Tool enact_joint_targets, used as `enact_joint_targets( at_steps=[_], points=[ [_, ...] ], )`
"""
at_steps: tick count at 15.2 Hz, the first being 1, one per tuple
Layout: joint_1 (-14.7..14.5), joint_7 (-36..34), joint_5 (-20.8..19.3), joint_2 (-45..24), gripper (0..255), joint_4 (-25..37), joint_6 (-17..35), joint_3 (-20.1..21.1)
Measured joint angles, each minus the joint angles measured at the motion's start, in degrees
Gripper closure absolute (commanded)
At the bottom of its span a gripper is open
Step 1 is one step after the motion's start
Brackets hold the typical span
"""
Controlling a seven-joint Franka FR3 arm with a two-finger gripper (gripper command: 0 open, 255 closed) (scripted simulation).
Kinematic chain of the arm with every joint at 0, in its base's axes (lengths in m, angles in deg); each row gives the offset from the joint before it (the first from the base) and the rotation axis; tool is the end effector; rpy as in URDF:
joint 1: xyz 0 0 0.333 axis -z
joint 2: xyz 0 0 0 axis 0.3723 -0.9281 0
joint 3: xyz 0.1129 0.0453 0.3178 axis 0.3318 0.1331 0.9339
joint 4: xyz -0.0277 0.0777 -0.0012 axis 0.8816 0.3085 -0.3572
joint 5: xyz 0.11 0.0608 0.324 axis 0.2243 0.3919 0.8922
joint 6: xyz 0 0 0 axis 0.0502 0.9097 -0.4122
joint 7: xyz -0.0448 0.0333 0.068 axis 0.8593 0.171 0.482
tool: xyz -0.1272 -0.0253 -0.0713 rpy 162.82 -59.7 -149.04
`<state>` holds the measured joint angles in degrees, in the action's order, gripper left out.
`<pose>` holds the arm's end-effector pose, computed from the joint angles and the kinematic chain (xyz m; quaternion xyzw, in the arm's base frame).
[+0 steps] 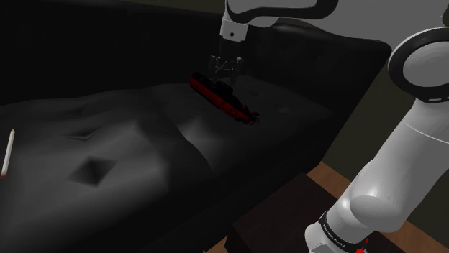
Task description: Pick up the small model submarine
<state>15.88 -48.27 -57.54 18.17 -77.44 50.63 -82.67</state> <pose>0.5216 0.1098 0.5659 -0.9992 0.0001 0.0028 0.0394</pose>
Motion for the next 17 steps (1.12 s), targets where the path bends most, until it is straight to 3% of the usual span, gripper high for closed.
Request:
enact_joint_targets(
  at_steps=[4,5,17],
  points=[
    [0.0,0.3,0.1,0.4,0,-3.5,3.0,0.0],
    [0.0,0.3,0.1,0.4,255,-3.8,3.4,0.0],
    [0.0,0.3,0.1,0.4,255,-3.2,2.8,0.0]
  ],
)
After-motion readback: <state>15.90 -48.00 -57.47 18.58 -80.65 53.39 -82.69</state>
